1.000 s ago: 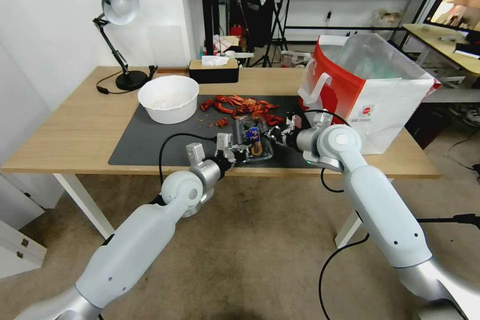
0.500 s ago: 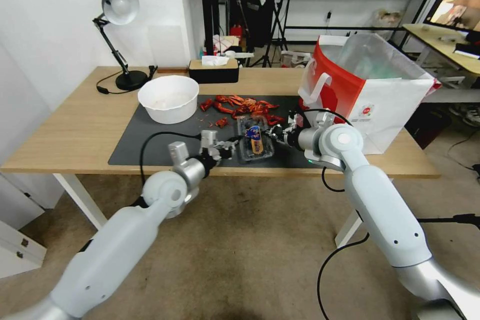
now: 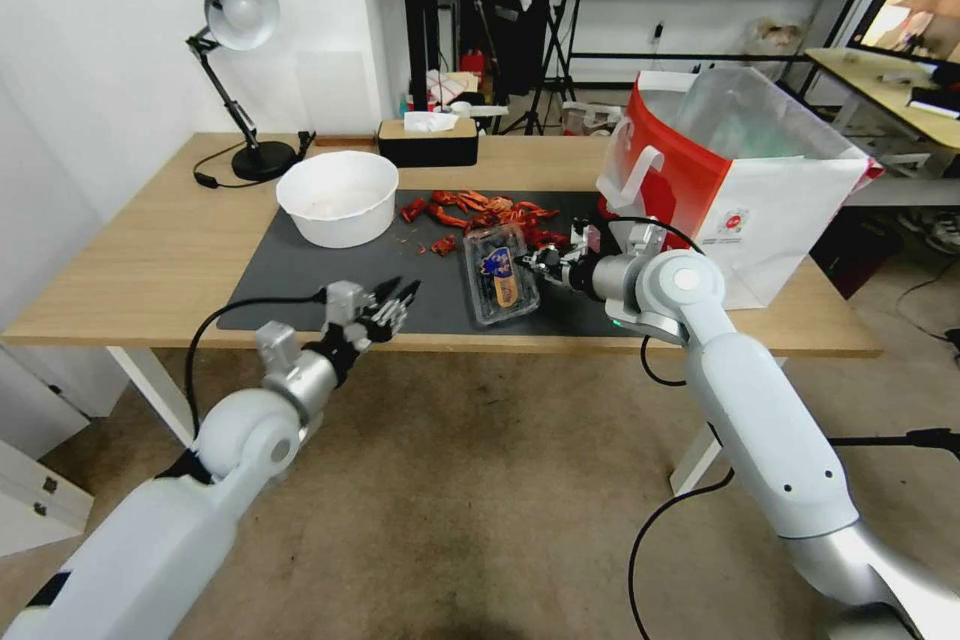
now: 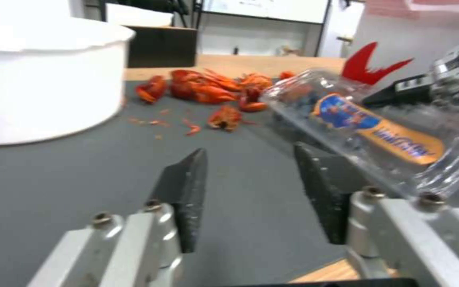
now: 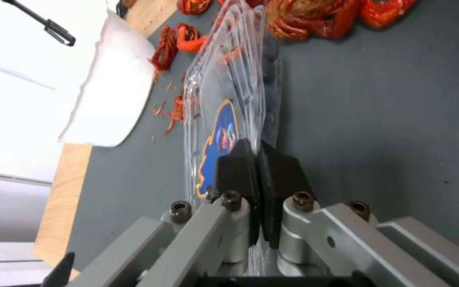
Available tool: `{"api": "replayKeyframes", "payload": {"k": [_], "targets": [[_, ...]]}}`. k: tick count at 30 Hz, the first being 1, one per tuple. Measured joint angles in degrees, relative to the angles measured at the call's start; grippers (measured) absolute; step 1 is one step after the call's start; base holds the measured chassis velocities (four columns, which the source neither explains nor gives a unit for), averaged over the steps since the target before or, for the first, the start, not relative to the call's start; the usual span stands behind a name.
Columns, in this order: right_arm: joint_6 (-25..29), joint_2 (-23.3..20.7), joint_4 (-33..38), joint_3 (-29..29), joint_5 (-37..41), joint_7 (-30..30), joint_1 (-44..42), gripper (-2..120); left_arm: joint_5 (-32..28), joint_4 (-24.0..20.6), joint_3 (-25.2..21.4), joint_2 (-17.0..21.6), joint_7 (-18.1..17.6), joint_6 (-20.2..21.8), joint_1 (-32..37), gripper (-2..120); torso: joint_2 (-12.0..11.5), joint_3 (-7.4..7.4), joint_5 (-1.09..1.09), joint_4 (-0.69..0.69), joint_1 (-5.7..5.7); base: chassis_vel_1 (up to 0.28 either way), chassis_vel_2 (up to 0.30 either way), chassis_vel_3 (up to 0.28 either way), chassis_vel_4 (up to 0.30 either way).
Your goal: Close the takeout container lid, then place the container into the takeout bag.
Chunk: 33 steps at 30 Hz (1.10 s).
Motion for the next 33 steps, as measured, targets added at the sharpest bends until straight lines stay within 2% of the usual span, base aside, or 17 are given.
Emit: {"api": "replayKeyframes", "payload": {"k": [2, 3, 6, 7, 9, 11, 14, 19, 23, 25, 28, 30, 32, 33], "targets": [[0.01, 0.02, 0.11, 0.10, -0.07, -0.54, -0.03, 0, 0.80, -0.35, -1.19, 0.00, -0.47, -0.24, 1.17, 56, 0.00, 0.00, 0.00, 0.01, 0.00, 0.000, 0.000, 0.000, 0.000], [0.01, 0.02, 0.11, 0.10, -0.07, -0.54, -0.03, 0, 0.80, -0.35, -1.19, 0.00, -0.47, -0.24, 1.17, 56, 0.00, 0.00, 0.00, 0.01, 0.00, 0.000, 0.000, 0.000, 0.000], [0.60, -0.37, 0.86, 0.90, -0.62, -2.75, -0.68, 0, 1.79, -0.49, -1.82, -0.06, -1.89, -0.63, 2.08, 71, 0.00, 0.00, 0.00, 0.00, 0.00, 0.000, 0.000, 0.000, 0.000], [0.60, -0.37, 0.86, 0.90, -0.62, -2.75, -0.68, 0, 1.79, -0.49, -1.82, -0.06, -1.89, -0.63, 2.08, 71, 0.00, 0.00, 0.00, 0.00, 0.00, 0.000, 0.000, 0.000, 0.000], [1.82, -0.75, 1.41, 1.35, -1.79, -5.40, -1.02, 0, 2.66, -0.48, -2.87, -0.29, -2.19, -1.22, 3.61, 83, 0.00, 0.00, 0.01, -0.02, 0.01, 0.000, 0.000, 0.000, 0.000], [1.92, -0.78, 1.44, 1.35, -1.92, -5.61, -1.02, 0, 2.69, -0.47, -2.90, -0.30, -2.20, -1.24, 3.69, 85, 0.00, 0.00, 0.01, -0.02, 0.01, 0.000, 0.000, 0.000, 0.000], [3.84, -1.36, 2.37, 1.15, -4.00, -8.82, -0.70, 0, 3.82, -0.53, -4.25, -0.54, -2.47, -1.87, 6.11, 97, 0.00, 0.00, 0.01, 0.01, 0.01, 0.000, 0.000, 0.000, 0.000], [6.30, -2.21, 3.98, 0.41, -5.90, -12.53, 0.35, 0, 4.31, -1.10, -5.65, -1.21, -2.53, -2.19, 8.33, 100, 0.00, 0.00, 0.01, 0.01, 0.01, 0.000, 0.000, 0.000, 0.000], [11.09, -3.14, 5.96, -0.35, -9.54, -18.70, 2.20, 0, 5.12, -1.38, -6.74, -2.63, -2.51, -3.10, 10.45, 100, 0.00, 0.00, 0.00, 0.00, 0.01, 0.000, 0.000, 0.000, 0.000], [11.73, -3.24, 6.14, -0.45, -9.96, -19.25, 2.48, 0, 5.19, -1.43, -6.85, -2.81, -2.50, -3.25, 10.70, 100, 0.00, 0.00, 0.00, 0.00, 0.01, 0.000, 0.000, 0.000, 0.000], [17.46, -3.89, 7.13, -1.05, -12.87, -21.32, 5.56, 0, 5.65, -1.84, -7.72, -3.97, -2.41, -4.14, 12.29, 100, 0.00, 0.00, 0.00, 0.01, 0.01, 0.000, 0.000, 0.000, 0.000], [17.81, -3.91, 7.16, -1.06, -13.06, -21.34, 5.78, 0, 5.68, -1.85, -7.76, -4.03, -2.41, -4.20, 12.36, 100, 0.00, 0.00, 0.00, 0.01, 0.00, 0.000, 0.000, 0.000, 0.000], [23.24, -4.94, 7.05, -0.81, -16.23, -21.49, 10.20, 0, 6.36, -2.15, -8.49, -5.07, -2.20, -5.41, 13.62, 100, 0.00, 0.00, -0.01, 0.01, 0.01, 0.000, 0.000, 0.000, 0.000], [23.97, -5.25, 6.91, -0.59, -16.80, -21.52, 11.05, 0, 6.56, -2.18, -8.58, -5.38, -2.15, -5.75, 13.93, 100, 0.00, 0.00, 0.01, 0.01, 0.01, 0.000, 0.000, 0.000, 0.000]]}}
